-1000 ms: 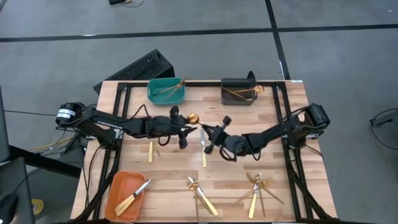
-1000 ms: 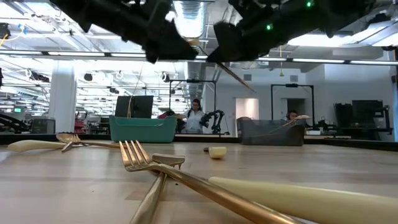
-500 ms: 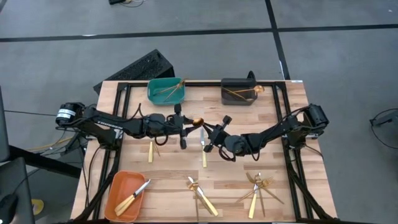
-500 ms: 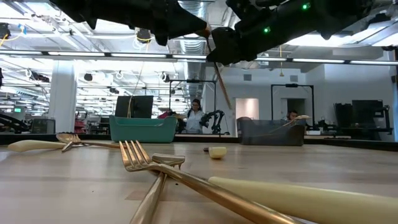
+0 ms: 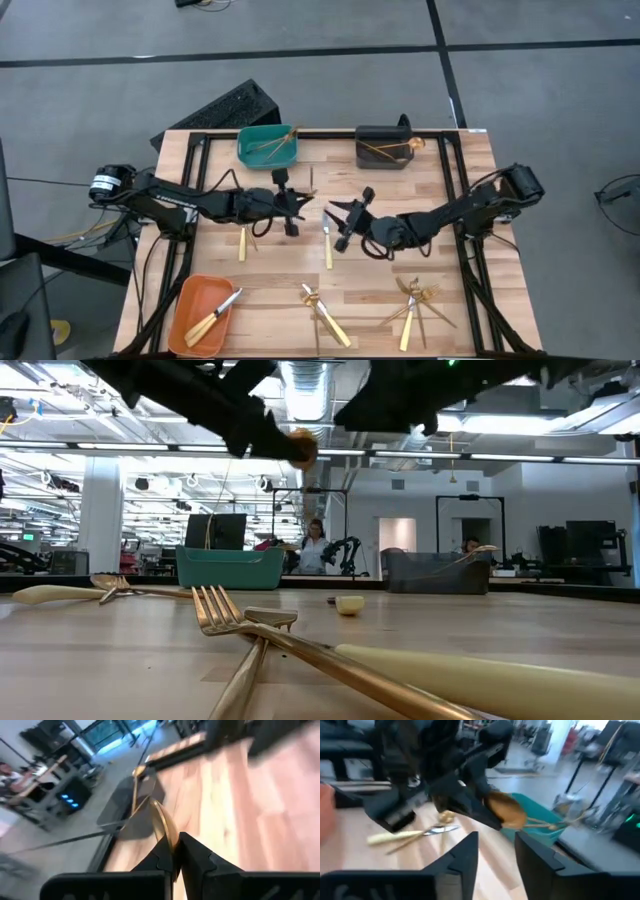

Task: Sort silverware by color (type)
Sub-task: Put the gold spoon into the black bin

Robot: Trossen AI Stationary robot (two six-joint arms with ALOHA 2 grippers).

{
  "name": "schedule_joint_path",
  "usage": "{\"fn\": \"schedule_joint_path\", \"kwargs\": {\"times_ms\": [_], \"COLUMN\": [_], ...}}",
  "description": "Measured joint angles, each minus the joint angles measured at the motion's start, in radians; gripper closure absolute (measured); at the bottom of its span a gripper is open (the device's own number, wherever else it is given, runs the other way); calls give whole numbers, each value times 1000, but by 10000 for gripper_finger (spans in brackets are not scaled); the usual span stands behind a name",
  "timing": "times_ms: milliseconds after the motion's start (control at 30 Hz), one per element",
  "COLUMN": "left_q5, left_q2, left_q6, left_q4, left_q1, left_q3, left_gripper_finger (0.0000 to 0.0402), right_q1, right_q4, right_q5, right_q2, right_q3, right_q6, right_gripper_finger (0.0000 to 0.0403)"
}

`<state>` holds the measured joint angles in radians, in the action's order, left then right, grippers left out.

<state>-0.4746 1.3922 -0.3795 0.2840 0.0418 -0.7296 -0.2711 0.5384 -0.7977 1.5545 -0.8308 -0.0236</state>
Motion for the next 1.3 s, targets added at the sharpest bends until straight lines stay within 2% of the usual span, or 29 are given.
{"fn": "schedule_joint_path", "kwargs": {"times_ms": [67, 133, 267, 333, 433, 533, 733, 1000, 1133, 1233, 1300], "left_q5": [-28, -13, 115, 203, 282, 288, 287, 294, 292, 313, 309], "left_q2": [1, 0, 1, 1, 1, 1, 1, 1, 1, 1, 2], "left_q6": [-56, -144, -282, -312, -309, -294, -275, -186, -159, -137, -112], "left_q4": [-24, -33, -56, -49, -48, -43, -43, -45, -43, -38, -27], "left_q1": [13, 34, 76, 80, 77, 70, 59, 59, 59, 59, 60], "left_q3": [0, 0, 0, 0, 0, 0, 0, 0, 0, 0, 0], "left_gripper_finger": [401, 401, 401, 401, 401, 401, 401, 401, 401, 396, 384], "right_q1": [4, 14, 38, 47, 66, 81, 113, 123, 123, 125, 129], "right_q4": [-71, -146, -261, -266, -227, -200, -236, -325, -336, -353, -362], "right_q5": [49, 115, 333, 394, 458, 519, 629, 635, 576, 584, 585], "right_q2": [-57, -105, -139, -139, -122, -99, -37, 54, 69, 59, 45], "right_q3": [0, 0, 0, 0, -1, -6, -105, -184, -193, -194, -194], "right_q6": [-82, -107, 14, 72, 173, 237, 243, 240, 235, 247, 219], "right_gripper_finger": [228, 216, 207, 209, 217, 224, 233, 257, 304, 355, 356]}}
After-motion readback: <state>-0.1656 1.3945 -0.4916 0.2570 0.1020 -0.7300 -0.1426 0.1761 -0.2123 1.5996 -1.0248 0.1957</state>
